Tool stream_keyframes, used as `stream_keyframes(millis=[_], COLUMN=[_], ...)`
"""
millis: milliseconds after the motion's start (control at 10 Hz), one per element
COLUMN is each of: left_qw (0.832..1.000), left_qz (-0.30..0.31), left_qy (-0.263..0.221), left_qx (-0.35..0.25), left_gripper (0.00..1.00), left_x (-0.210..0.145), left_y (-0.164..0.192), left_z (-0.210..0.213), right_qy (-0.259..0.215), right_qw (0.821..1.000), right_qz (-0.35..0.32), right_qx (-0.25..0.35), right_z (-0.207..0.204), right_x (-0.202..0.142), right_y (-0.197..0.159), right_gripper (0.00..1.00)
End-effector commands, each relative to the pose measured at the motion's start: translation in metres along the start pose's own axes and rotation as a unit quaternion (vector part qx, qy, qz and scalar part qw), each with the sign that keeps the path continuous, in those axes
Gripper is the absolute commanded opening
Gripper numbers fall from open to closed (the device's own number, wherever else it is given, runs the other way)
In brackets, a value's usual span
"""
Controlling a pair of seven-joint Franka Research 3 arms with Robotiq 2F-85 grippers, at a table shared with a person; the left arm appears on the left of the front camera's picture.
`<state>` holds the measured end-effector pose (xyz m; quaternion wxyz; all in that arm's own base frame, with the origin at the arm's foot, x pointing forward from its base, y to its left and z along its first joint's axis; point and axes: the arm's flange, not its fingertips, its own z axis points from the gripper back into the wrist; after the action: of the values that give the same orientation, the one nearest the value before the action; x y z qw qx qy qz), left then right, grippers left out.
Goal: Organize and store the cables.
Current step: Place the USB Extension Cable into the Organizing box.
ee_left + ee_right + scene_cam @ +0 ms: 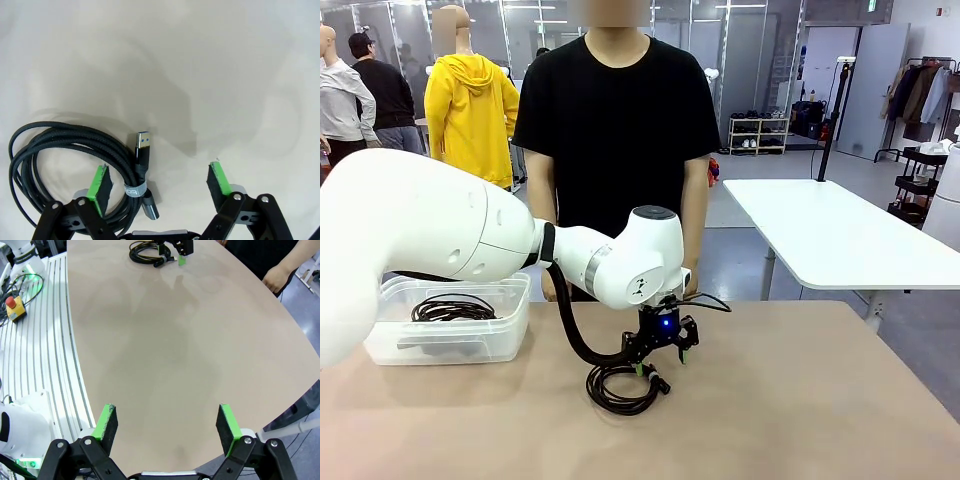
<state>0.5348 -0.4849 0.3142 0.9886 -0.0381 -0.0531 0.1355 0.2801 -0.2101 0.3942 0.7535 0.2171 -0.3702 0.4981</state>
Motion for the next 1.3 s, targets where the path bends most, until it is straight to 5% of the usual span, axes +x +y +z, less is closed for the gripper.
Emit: stream_keyframes(millis=[0,100,200,300,1200], left_qw=[1.000,1.000,0.999,0.999,0.999], left_qz=[0.022,0.025,0.024,0.021,0.015], left_qy=[0.008,0.009,0.010,0.011,0.019], left_qx=[0.011,0.018,0.023,0.028,0.024], left_gripper=[0.47,0.34,0.35,0.00,0.00], left_x=[0.0026,0.0027,0.0030,0.0034,0.0023], left_y=[-0.0027,-0.0034,-0.0036,-0.0060,-0.0076], left_z=[0.0043,0.0059,0.0048,0.0033,0.0045], right_qy=[-0.003,-0.003,-0.003,-0.003,-0.003], right_qw=[1.000,1.000,1.000,1.000,1.000], right_qz=[-0.005,-0.005,-0.005,-0.005,-0.005], right_qx=[-0.005,-0.005,-0.005,-0.005,-0.005], right_z=[-0.0002,-0.0002,-0.0002,-0.0002,-0.0002], right_x=[0.0013,0.0013,0.0013,0.0013,0.0013], right_y=[-0.0015,-0.0015,-0.0015,-0.0015,-0.0015], right_gripper=[1.00,1.00,1.00,1.00,1.00])
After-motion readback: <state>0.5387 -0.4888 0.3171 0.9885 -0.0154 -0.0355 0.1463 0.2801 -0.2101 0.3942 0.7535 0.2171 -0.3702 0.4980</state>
